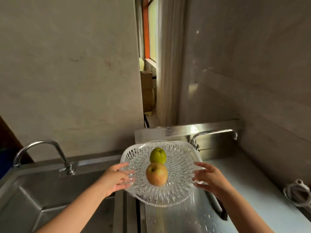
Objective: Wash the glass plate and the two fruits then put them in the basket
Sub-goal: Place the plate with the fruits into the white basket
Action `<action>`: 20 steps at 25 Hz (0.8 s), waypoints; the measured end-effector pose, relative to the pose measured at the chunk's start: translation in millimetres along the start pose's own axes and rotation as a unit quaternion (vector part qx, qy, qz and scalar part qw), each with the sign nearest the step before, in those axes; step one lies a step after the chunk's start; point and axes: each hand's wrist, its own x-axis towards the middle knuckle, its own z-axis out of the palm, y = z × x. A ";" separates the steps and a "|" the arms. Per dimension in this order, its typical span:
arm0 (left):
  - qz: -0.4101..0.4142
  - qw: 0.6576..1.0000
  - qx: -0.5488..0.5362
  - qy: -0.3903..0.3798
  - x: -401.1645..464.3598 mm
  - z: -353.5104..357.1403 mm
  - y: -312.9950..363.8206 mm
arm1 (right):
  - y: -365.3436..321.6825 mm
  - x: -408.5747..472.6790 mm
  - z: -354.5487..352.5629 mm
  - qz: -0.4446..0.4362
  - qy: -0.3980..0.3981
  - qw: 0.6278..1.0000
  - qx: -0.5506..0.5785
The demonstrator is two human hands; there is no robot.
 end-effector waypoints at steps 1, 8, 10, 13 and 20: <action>-0.003 1.000 0.001 0.004 11.5 1.8 4.7 | -3.7 11.7 1.4 0.004 0.006 1.000 -0.005; -0.040 0.998 -0.008 0.046 77.3 5.5 3.6 | -5.2 79.4 9.1 0.040 0.038 0.997 -0.059; -0.051 0.997 -0.016 0.056 88.7 3.4 -1.1 | -2.9 90.5 10.7 0.044 0.038 0.996 -0.070; -0.061 0.996 -0.018 0.062 97.6 1.5 -6.2 | 2.2 101.5 12.1 0.048 0.041 0.995 -0.079; -0.065 0.995 -0.010 0.068 103.5 2.7 -9.3 | 7.6 112.9 15.6 0.054 0.055 0.991 -0.109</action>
